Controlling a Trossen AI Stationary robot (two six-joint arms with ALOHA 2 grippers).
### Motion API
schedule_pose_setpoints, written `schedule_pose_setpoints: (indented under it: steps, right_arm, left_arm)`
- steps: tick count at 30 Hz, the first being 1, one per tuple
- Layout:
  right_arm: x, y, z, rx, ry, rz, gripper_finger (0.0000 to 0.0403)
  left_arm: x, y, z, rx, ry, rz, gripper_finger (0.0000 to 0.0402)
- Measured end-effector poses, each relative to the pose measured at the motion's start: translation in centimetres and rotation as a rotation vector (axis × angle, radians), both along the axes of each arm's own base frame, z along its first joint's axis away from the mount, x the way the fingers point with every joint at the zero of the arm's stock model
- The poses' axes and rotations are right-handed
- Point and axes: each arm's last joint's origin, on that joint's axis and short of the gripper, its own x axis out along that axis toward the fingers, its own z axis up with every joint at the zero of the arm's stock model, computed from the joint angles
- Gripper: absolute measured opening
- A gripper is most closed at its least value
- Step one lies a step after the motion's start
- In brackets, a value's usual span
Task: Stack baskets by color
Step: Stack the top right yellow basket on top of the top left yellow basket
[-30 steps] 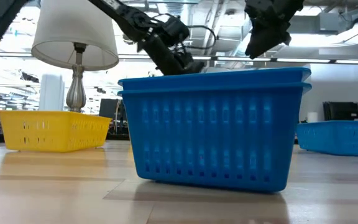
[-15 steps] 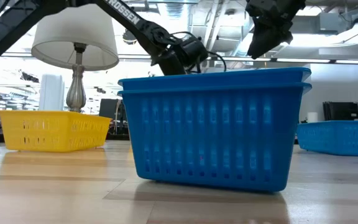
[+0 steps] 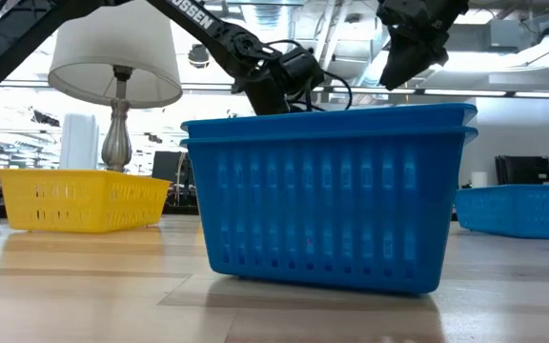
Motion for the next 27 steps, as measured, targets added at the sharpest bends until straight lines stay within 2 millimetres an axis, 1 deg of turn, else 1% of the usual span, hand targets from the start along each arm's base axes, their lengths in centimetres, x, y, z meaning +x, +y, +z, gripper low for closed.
schedule_pose_setpoints:
  steps: [7,9,20,24,27]
  right_arm:
    - [0.0,0.0,0.0,-0.002,0.002,0.003,0.0157]
    - [0.0,0.0,0.0,-0.002,0.002,0.003,0.0157]
    - [-0.2,0.0,-0.2,0.001,0.033,0.004,0.0157]
    - [-0.2,0.0,-0.2,0.001,0.033,0.005,0.0157]
    - [-0.2,0.0,-0.2,-0.002,0.035,0.008,0.0157]
  left_arm:
    - [-0.5,0.0,-0.3,-0.008,0.065,0.005,0.0118]
    - [-0.5,-0.2,-0.4,-0.027,0.06,0.004,0.0118]
    - [-0.5,-1.4,-0.3,-0.067,0.077,-0.001,0.0118]
    - [-0.4,-2.1,0.1,-0.032,0.089,-0.008,0.0118]
    - [-0.5,-2.5,0.8,-0.006,0.091,-0.024,0.0118]
